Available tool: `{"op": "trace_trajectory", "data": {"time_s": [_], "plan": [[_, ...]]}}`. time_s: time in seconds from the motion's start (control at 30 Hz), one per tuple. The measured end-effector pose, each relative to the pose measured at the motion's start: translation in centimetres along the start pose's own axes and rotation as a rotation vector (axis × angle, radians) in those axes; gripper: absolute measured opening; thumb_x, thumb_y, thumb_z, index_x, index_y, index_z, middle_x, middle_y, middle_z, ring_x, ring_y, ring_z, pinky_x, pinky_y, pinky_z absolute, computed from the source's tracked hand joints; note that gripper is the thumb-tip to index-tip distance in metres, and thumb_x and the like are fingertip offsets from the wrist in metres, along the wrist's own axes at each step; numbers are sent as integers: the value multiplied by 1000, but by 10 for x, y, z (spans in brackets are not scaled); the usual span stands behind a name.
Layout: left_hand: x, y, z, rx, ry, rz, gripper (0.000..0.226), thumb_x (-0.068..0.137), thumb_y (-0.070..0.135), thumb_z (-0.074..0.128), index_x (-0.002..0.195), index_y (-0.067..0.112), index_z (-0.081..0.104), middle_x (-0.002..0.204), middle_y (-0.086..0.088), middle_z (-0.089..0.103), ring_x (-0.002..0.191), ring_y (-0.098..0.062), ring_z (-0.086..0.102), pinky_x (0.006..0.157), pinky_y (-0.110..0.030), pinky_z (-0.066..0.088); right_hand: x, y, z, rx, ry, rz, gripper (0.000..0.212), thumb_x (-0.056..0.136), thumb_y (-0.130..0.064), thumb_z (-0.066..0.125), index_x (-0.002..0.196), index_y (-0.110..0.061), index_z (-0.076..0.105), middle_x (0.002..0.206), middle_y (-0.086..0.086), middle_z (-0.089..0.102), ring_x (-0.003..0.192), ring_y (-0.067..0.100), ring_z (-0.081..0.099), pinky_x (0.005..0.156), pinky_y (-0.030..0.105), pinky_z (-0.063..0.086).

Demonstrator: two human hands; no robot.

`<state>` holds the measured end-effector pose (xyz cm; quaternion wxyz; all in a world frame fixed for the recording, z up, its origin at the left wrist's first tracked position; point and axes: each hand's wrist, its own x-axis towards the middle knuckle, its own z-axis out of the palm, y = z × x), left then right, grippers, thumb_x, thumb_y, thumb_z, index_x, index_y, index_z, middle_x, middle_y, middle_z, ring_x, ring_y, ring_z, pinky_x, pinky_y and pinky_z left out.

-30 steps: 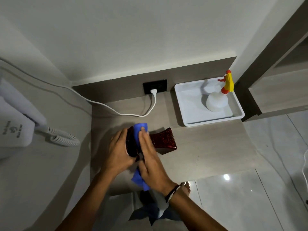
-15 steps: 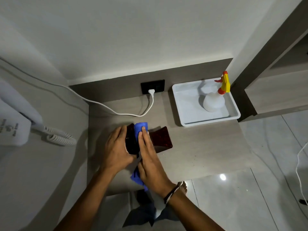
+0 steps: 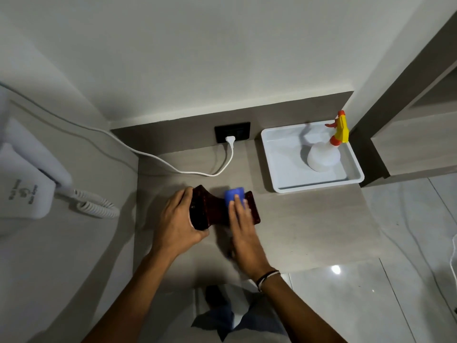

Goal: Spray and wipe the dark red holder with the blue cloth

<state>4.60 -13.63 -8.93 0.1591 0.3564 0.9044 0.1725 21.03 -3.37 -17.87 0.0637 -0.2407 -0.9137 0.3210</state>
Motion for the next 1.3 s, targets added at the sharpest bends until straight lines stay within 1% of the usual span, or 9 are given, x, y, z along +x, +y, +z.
{"op": "trace_trajectory", "data": {"time_s": [0.1, 0.3, 0.43, 0.53, 0.67, 0.77, 0.9, 1.1, 1.3], "plan": [[1, -2, 2, -2, -1, 21, 116, 55, 34, 97, 157, 14, 46, 148, -5, 55, 134, -31, 55, 106, -41, 51, -5, 46, -19, -57, -33, 118, 100, 94, 18, 56, 171, -11, -1, 176, 5, -23, 170, 37, -5, 136, 48, 25], [10, 14, 2, 69, 64, 115, 112, 60, 45, 94, 157, 15, 47, 150, -4, 52, 137, -29, 48, 111, -44, 50, 8, 78, -76, 18, 189, 138, 93, 83, 22, 61, 167, -3, 32, 173, 20, 33, 153, 34, 47, 129, 41, 36], [21, 33, 9, 97, 9, 112, 116, 63, 50, 92, 161, 16, 40, 157, -2, 44, 145, -25, 40, 118, -42, 45, 58, 103, -108, -35, 250, 167, 85, 91, 19, 55, 169, -5, 29, 176, 14, 30, 159, 22, 35, 132, 15, 16], [27, 38, 22, 102, -14, 142, 115, 65, 48, 89, 162, 16, 35, 161, -2, 37, 156, -29, 30, 131, -42, 26, 99, 118, -120, -16, 203, 217, 68, 109, 2, 44, 171, -17, 25, 177, 1, 28, 159, 4, 34, 135, 32, 25], [26, 34, 35, 136, 18, 161, 115, 69, 57, 74, 165, 12, 30, 169, -8, 33, 165, -29, 18, 135, -38, 1, 138, 143, -117, -252, 73, 191, 103, 87, 14, 73, 171, -2, 16, 179, 18, 20, 165, 39, 24, 134, 48, 31], [27, 32, 39, 133, 59, 177, 118, 70, 73, 64, 166, 13, 28, 173, -9, 29, 167, -26, 10, 134, -32, -10, 160, 161, -112, -299, -44, 192, 94, 99, 5, 66, 170, 2, 5, 180, 22, 6, 168, 42, 11, 137, 45, 22], [28, 33, 43, 119, 96, 197, 136, 71, 101, 54, 168, 9, 29, 178, -10, 22, 168, -25, 7, 135, -38, -5, 170, 175, -93, -499, -266, 142, 77, 111, -14, 40, 165, 14, -7, 175, 36, -8, 166, 50, -6, 139, 50, 0], [25, 34, 42, 129, 109, 194, 139, 70, 104, 50, 166, 5, 33, 178, -13, 25, 168, -26, 7, 135, -53, 13, 168, 179, -95, -614, -337, 104, 79, 112, -25, 36, 166, 11, -10, 176, 33, -13, 167, 47, -7, 138, 48, 3], [24, 35, 40, 126, 92, 213, 133, 75, 101, 48, 165, 4, 33, 177, -13, 27, 168, -27, 10, 135, -53, 13, 124, 137, -99, -346, -70, 14, 76, 111, -19, 47, 170, 3, 4, 179, 26, -7, 169, 41, -4, 140, 48, 7]]}}
